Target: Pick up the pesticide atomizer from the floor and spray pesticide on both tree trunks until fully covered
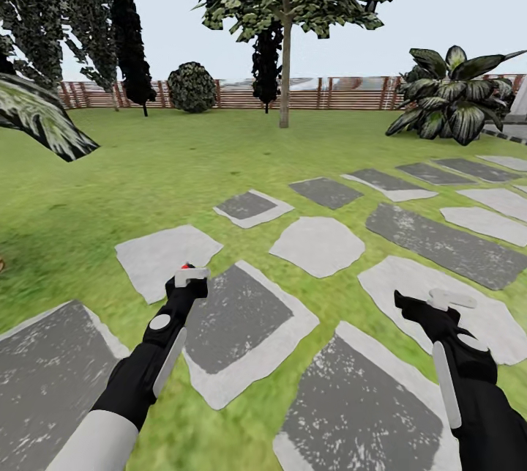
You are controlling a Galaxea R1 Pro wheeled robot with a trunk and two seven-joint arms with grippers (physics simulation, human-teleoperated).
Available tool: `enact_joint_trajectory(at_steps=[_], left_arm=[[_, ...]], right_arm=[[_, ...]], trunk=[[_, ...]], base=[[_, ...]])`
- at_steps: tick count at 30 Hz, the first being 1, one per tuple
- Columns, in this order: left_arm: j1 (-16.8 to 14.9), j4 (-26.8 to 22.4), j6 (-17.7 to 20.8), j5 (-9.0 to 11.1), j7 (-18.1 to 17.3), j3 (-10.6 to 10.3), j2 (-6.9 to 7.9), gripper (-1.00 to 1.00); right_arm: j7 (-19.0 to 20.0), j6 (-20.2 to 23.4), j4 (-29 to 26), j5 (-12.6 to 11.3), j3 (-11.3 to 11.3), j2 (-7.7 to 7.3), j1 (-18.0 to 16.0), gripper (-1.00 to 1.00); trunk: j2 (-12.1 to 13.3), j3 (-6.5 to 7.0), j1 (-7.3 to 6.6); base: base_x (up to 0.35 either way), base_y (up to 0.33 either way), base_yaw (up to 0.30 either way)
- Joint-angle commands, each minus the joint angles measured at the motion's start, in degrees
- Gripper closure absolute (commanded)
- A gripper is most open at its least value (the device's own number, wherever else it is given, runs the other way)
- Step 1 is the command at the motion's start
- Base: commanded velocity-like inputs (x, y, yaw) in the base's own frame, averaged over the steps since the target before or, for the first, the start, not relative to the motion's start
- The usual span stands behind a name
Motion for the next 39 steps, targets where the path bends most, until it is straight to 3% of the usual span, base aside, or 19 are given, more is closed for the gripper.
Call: enact_joint_trajectory(at_steps=[1, 15, 39], left_arm=[[0.00, -0.01, 0.00, -0.03, 0.01, 0.00, 0.00, 1.00], [0.00, -0.01, 0.00, -0.03, 0.01, 0.00, 0.00, 1.00], [0.00, -0.01, 0.00, -0.03, 0.01, -0.08, 0.00, 1.00]], right_arm=[[0.00, 0.00, 0.00, 0.00, 0.00, 0.00, 0.00, -1.00], [0.03, 0.00, -0.08, -0.02, -0.04, -0.01, 0.00, -1.00], [0.00, 0.00, -0.10, 0.00, 0.13, 0.08, 0.00, -1.00]], trunk=[[0.00, 0.00, 0.00], [0.00, 0.06, 0.00], [0.00, 2.08, 0.00]], base=[[0.336, 0.000, 0.000], [0.336, 0.000, -0.001], [0.336, 0.000, -0.069]])
